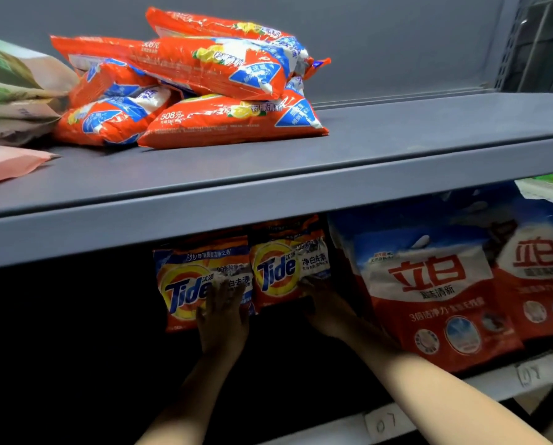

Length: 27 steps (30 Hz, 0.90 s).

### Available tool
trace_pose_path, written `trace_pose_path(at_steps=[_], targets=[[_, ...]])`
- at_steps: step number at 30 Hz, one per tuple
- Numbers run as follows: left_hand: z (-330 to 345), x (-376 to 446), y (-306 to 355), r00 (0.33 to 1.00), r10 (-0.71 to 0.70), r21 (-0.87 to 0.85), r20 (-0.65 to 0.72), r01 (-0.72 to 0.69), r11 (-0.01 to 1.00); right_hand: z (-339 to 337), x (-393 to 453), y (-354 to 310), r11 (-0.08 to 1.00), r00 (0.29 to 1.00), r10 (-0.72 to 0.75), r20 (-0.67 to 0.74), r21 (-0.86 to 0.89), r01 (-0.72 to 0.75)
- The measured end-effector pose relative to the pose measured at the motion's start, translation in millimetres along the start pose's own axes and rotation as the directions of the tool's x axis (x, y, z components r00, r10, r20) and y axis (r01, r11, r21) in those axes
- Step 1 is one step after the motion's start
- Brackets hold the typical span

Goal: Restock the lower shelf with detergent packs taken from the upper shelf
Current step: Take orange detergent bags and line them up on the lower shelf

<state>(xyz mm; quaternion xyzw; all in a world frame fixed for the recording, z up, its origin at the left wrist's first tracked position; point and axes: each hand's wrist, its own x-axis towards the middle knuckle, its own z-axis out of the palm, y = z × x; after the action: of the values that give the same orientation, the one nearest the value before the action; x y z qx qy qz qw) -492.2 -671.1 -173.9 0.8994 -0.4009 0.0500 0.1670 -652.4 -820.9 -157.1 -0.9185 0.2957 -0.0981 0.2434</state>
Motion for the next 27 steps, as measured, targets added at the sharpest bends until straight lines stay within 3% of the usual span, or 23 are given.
trace_pose_path(at_steps=[5,8,15,20,27], targets=[[-31,-21,20,0.996,-0.08,0.015,0.047,0.079,0.997,-20,-32,-8,0.999,0.999,0.035,-0.024,0.034,-0.034],[-49,-45,37,0.993,-0.101,0.015,0.065,0.1,0.995,-39,-55,-19,0.995,1.0,-0.029,-0.007,0.096,0.029],[-102,-119,83,0.963,-0.228,-0.052,0.141,0.237,0.97,-79,-119,-46,0.998,0.996,-0.034,0.083,-0.054,0.039],[-164,-169,107,0.982,-0.173,-0.139,-0.078,0.161,0.977,-114,-169,-69,0.983,0.981,-0.182,-0.068,-0.022,0.181],[-256,-203,132,0.948,-0.084,-0.266,-0.308,-0.001,0.964,-180,-209,-113,0.906,0.884,-0.367,-0.288,0.105,0.41]])
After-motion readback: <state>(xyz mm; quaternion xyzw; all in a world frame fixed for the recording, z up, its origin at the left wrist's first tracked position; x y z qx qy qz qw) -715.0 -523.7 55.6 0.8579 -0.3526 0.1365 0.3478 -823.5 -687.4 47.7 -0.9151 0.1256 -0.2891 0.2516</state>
